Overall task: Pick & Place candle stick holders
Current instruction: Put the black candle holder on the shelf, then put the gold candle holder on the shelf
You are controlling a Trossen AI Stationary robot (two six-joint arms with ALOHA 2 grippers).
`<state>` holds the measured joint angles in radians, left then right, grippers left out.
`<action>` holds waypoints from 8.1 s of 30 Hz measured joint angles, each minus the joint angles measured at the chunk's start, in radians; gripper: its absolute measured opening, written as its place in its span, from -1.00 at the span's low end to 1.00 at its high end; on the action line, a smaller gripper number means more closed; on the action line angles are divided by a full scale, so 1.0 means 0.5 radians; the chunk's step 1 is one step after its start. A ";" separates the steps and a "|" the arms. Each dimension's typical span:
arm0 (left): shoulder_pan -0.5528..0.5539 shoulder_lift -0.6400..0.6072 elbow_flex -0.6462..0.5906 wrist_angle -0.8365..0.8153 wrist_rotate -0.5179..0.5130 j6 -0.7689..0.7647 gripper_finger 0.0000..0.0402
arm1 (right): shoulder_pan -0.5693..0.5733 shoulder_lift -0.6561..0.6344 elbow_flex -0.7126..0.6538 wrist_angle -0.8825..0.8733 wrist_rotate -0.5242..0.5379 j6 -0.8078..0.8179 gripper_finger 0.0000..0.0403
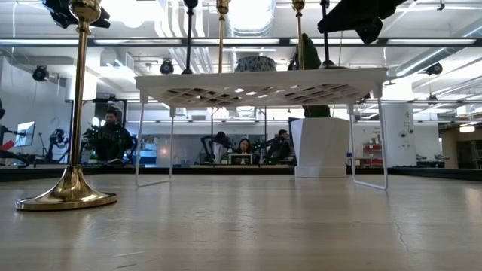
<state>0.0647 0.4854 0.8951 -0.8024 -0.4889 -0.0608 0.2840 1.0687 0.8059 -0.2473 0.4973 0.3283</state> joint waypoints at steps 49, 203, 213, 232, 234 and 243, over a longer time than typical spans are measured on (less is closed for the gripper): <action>0.000 0.002 0.004 -0.057 0.181 -0.098 0.09 | 0.310 -0.364 0.244 -1.159 -0.022 0.782 -0.17; -1.572 0.647 -1.110 1.604 0.262 -0.717 -0.46 | 0.718 -0.931 0.258 -2.649 1.940 2.369 -0.96; -1.521 0.861 -1.111 1.863 0.269 -0.639 -0.46 | 0.682 -1.318 0.258 -2.648 1.955 2.304 -0.96; -1.253 1.201 -1.110 2.359 0.631 -0.562 -0.46 | 0.683 -1.396 0.258 -2.636 1.960 2.162 -0.96; -1.241 1.223 -1.099 2.375 0.639 -0.559 -0.46 | 0.683 -1.396 0.258 -2.636 1.960 2.161 -0.96; -1.218 1.304 -0.995 2.385 0.702 -0.338 -0.63 | 0.683 -1.396 0.258 -2.636 1.959 2.111 -0.96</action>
<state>-0.5442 1.1373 0.3978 0.3902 -0.1380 -0.2298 0.6254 0.3706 0.9348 -1.5651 1.4769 1.3837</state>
